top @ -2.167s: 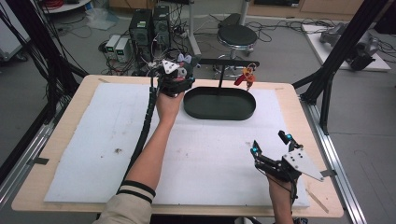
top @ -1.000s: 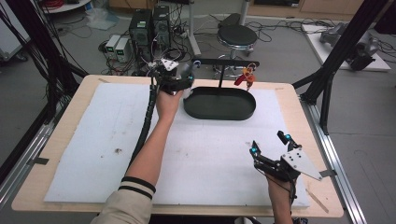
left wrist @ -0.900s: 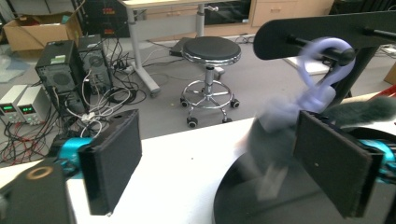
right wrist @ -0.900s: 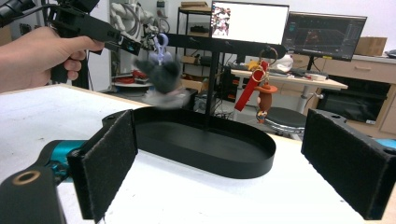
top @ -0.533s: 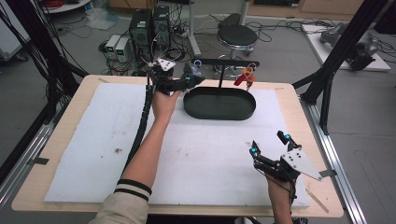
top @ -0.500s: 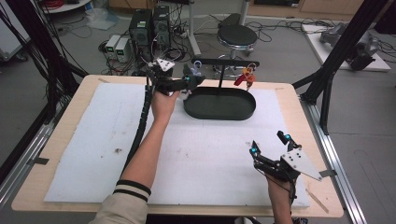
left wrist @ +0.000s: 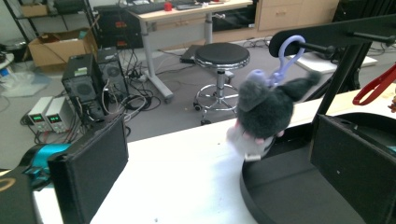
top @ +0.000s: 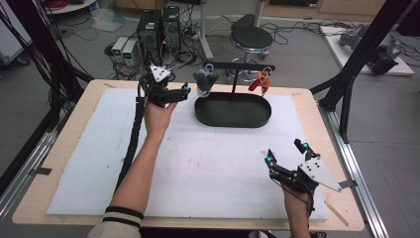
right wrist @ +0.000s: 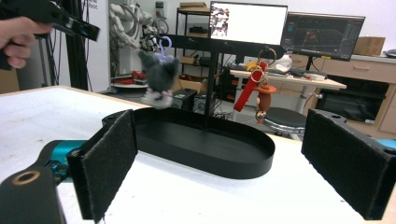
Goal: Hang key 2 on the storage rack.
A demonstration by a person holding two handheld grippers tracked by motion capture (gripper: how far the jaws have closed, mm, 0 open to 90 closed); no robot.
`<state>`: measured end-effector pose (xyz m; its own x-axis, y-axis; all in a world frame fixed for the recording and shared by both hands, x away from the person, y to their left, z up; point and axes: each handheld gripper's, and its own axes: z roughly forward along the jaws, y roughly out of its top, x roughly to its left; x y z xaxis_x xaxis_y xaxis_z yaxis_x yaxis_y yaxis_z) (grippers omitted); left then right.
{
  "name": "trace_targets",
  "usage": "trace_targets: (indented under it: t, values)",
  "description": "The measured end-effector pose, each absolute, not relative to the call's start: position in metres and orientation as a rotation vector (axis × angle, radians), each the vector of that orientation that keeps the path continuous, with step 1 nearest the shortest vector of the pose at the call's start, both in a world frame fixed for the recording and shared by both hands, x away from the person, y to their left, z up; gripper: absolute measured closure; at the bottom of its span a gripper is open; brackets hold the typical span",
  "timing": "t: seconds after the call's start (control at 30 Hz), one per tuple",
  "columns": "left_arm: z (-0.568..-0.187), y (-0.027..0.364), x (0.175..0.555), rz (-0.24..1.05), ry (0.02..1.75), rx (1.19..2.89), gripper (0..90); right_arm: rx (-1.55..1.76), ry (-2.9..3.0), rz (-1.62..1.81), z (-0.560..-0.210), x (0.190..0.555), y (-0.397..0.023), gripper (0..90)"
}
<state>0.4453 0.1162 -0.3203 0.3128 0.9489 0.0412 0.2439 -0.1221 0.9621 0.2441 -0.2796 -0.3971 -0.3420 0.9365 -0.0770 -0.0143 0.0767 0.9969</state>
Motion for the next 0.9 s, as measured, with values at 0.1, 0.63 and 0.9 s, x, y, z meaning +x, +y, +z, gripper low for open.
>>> trace_targets:
  t: [0.1,0.63,0.9]
  values:
    - [-0.317,0.124,0.436,0.911,1.1,1.59,1.7,0.973,1.494,1.402,-0.398,0.245,-0.28,9.7]
    - [-0.315,0.189,0.377,0.973,1.11,1.536,1.7,1.005,1.472,1.405,-0.399,0.246,-0.284,9.7]
    - [-0.334,0.231,0.353,0.987,1.173,1.512,1.7,1.01,1.47,1.41,-0.399,0.247,-0.282,9.7]
